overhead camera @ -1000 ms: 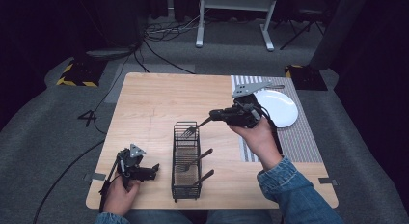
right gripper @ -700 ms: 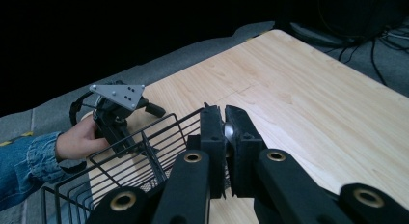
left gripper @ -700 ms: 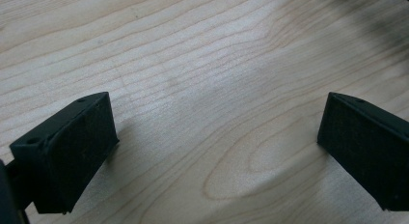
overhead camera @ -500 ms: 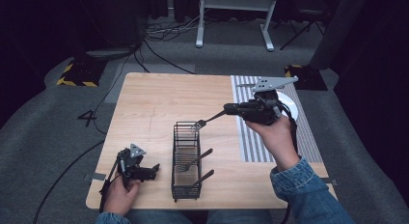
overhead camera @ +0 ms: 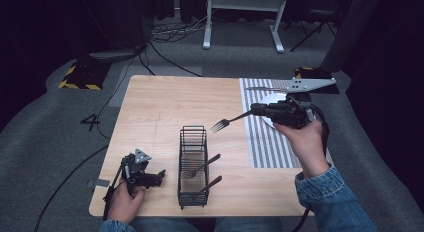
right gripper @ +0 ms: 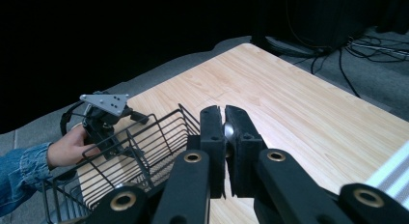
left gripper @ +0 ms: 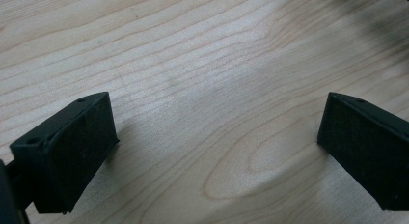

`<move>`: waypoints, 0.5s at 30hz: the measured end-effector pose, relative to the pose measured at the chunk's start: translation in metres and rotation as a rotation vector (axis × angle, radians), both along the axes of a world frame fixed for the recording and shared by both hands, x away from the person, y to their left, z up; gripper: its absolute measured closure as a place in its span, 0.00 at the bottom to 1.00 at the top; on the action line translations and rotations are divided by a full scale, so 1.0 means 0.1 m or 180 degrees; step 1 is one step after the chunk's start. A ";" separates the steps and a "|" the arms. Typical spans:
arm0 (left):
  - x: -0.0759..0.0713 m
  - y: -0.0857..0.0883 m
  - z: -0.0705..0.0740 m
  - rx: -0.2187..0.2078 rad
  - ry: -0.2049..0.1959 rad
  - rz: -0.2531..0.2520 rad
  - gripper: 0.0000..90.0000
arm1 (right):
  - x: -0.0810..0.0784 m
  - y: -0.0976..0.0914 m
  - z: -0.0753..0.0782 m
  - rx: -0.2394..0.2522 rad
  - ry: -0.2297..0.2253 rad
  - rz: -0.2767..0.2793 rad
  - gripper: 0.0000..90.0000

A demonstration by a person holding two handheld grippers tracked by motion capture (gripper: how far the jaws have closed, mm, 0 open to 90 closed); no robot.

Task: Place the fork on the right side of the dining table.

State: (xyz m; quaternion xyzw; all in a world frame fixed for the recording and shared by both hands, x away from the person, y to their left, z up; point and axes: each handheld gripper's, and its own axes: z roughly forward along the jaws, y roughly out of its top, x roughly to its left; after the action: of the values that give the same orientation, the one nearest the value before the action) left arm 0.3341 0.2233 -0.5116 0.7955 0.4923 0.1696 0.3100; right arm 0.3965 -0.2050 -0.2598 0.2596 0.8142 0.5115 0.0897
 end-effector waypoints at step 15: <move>0.00 0.00 0.00 -0.0002 0.0000 -0.0001 0.00 | 0.06 -0.53 -0.09 0.0022 0.0077 -0.0388 0.96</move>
State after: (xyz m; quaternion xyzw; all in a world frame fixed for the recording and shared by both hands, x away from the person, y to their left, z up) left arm 0.3341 0.2233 -0.5117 0.7955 0.4923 0.1694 0.3102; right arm 0.4026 -0.2583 -0.2692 0.3152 0.7961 0.5048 0.1099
